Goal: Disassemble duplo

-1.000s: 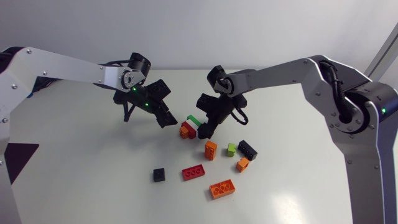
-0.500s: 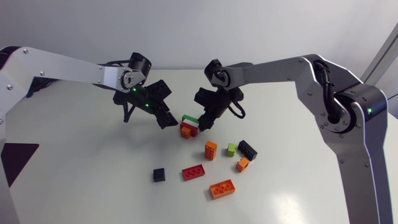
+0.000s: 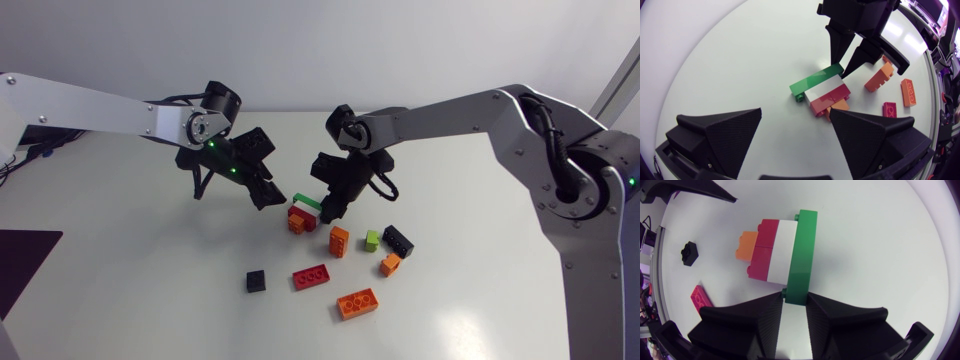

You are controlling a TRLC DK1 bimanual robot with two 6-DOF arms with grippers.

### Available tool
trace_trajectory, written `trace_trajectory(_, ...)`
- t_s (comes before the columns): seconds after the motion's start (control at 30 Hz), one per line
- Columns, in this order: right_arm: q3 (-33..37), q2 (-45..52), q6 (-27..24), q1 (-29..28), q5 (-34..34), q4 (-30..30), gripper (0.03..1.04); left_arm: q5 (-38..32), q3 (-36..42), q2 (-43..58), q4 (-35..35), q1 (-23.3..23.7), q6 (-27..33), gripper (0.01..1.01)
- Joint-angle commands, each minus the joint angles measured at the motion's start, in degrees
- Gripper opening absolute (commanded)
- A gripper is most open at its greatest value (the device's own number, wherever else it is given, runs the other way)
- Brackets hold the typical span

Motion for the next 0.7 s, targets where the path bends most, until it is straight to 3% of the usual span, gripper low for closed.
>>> trace_trajectory(0.0, -2.9, -3.2, -0.5, 0.5, 0.5, 0.3, 0.2, 0.3, -3.0, -2.5, 0.2, -0.5, 1.8, 0.946)
trace_trajectory(0.47, -7.6, -11.0, 3.0, 1.7, 1.8, 2.5, 0.2, 0.4, -11.4, -9.8, 1.3, -3.6, 3.0, 0.946)
trace_trajectory(0.67, -7.1, -11.5, 5.8, 2.6, 3.3, 2.5, 0.2, 0.3, -12.6, -12.8, 1.7, -5.9, 0.1, 0.946)
